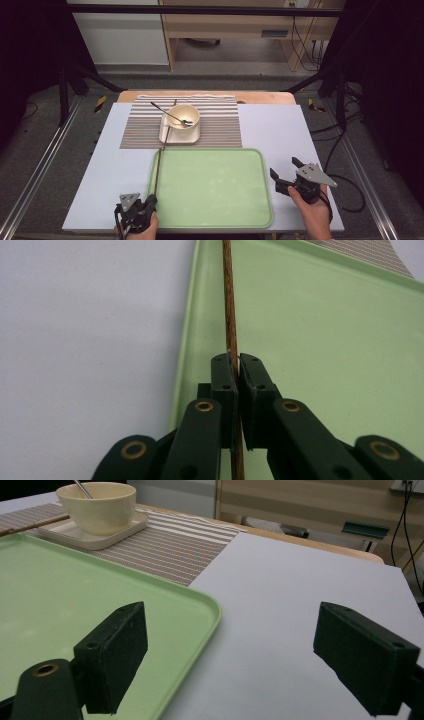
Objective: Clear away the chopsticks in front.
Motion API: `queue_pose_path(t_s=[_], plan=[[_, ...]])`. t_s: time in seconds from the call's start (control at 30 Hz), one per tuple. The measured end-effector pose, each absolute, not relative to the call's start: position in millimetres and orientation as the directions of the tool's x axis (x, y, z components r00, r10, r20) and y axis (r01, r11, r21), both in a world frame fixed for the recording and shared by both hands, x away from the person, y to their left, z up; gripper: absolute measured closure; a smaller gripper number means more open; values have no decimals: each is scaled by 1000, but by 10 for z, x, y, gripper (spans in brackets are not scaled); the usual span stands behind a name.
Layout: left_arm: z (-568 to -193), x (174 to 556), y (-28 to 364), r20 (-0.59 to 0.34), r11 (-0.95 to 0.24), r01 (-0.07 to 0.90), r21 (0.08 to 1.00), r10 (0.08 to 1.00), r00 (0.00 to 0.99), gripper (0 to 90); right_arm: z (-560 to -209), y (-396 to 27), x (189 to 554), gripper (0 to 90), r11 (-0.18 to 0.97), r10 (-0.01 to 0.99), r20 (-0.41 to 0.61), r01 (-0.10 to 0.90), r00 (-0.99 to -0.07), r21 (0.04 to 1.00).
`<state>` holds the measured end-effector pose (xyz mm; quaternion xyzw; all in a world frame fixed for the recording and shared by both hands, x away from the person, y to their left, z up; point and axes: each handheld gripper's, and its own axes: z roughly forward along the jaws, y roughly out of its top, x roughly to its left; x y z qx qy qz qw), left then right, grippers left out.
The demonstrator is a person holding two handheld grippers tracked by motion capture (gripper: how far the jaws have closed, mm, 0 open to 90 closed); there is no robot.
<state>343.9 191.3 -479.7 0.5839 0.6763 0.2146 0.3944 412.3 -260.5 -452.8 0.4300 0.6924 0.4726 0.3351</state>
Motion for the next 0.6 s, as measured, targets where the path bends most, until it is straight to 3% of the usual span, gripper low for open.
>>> queue_pose_path(t_s=[0.6], plan=[[-4825,3428,1920,-281,227,621,750,960,-10,853,-4530,-2600,4124,140,183,911,-55,282,-408,942]])
